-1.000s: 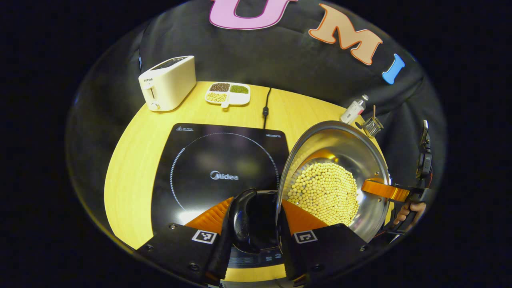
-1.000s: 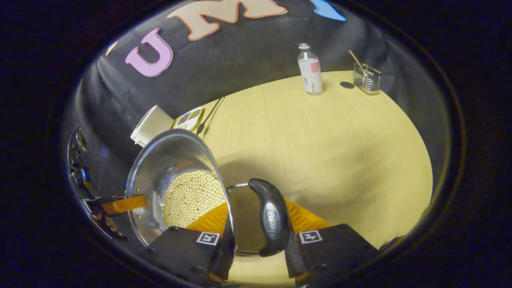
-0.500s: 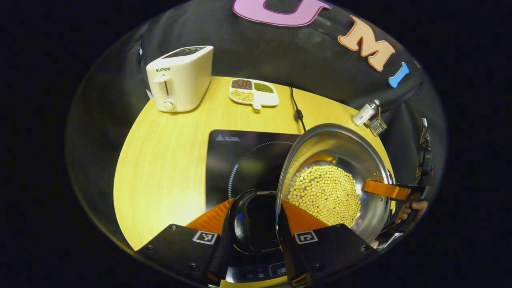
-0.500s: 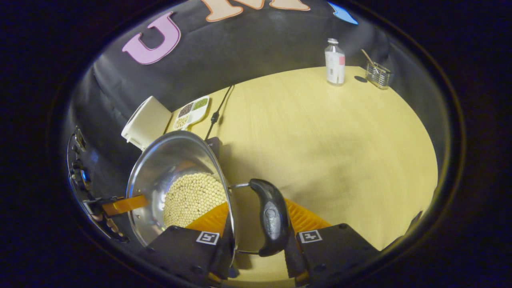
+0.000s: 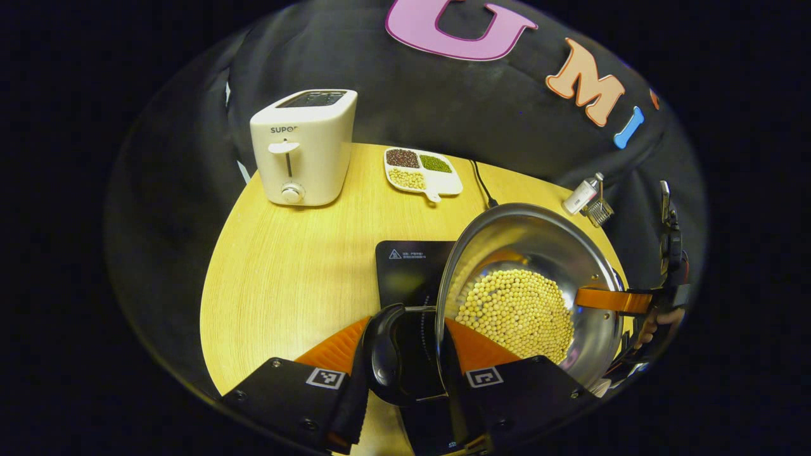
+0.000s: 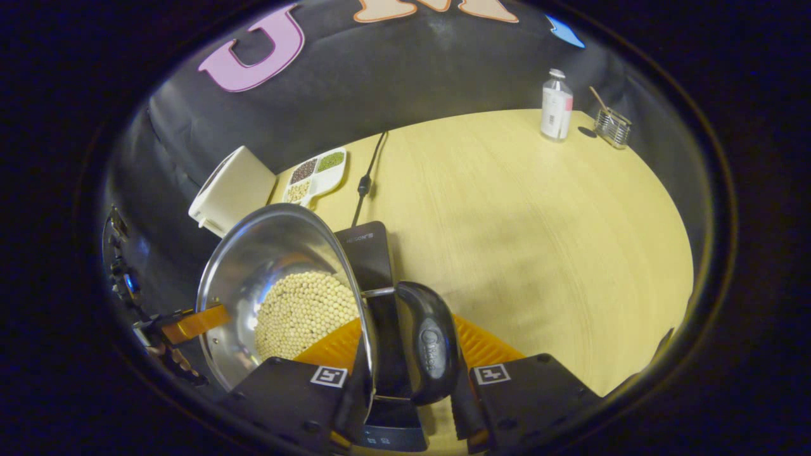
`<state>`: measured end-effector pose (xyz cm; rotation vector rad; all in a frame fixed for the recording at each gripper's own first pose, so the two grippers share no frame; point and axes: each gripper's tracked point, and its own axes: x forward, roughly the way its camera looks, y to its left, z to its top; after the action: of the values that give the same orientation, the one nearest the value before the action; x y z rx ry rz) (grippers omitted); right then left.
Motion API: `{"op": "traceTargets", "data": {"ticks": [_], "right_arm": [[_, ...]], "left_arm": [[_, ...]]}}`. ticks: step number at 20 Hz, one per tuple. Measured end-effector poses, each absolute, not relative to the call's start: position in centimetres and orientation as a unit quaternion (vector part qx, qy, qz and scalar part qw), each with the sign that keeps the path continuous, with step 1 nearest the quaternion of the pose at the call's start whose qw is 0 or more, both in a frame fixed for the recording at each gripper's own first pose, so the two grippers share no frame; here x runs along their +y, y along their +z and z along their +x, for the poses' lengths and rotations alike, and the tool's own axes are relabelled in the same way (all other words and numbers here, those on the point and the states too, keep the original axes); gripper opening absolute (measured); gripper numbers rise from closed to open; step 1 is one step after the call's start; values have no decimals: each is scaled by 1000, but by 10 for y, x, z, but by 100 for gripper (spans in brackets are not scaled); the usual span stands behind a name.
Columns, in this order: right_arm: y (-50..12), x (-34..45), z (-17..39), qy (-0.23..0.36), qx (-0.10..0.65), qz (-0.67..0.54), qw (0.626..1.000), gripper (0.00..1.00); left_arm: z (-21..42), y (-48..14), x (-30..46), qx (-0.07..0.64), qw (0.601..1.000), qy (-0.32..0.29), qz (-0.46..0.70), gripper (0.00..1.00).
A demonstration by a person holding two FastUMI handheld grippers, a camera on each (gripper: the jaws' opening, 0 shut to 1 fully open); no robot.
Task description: First push the handle of the pot to place it horizontally, then grasp the pot with both hands and set it on the induction cooktop.
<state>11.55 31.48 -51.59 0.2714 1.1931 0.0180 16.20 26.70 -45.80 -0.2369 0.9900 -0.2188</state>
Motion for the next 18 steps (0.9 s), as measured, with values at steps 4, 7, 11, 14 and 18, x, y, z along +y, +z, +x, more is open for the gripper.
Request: {"op": "traceTargets", "data": {"ticks": [4, 7, 11, 14, 18], "right_arm": [[-521, 319, 119, 14, 563, 130, 816, 52], [-522, 315, 120, 9, 557, 117, 822, 58], [-511, 321, 127, 18, 540, 140, 830, 74], [-500, 320, 131, 37, 526, 143, 838, 94], [-481, 311, 126, 71, 507, 138, 848, 98]], "left_arm": [[164, -458, 271, 466, 872, -97, -114, 55], [162, -456, 271, 469, 871, -93, -117, 56], [152, -454, 270, 481, 866, -83, -108, 63], [154, -445, 279, 468, 877, -48, -93, 73], [155, -416, 294, 438, 897, 2, -53, 88]]}}
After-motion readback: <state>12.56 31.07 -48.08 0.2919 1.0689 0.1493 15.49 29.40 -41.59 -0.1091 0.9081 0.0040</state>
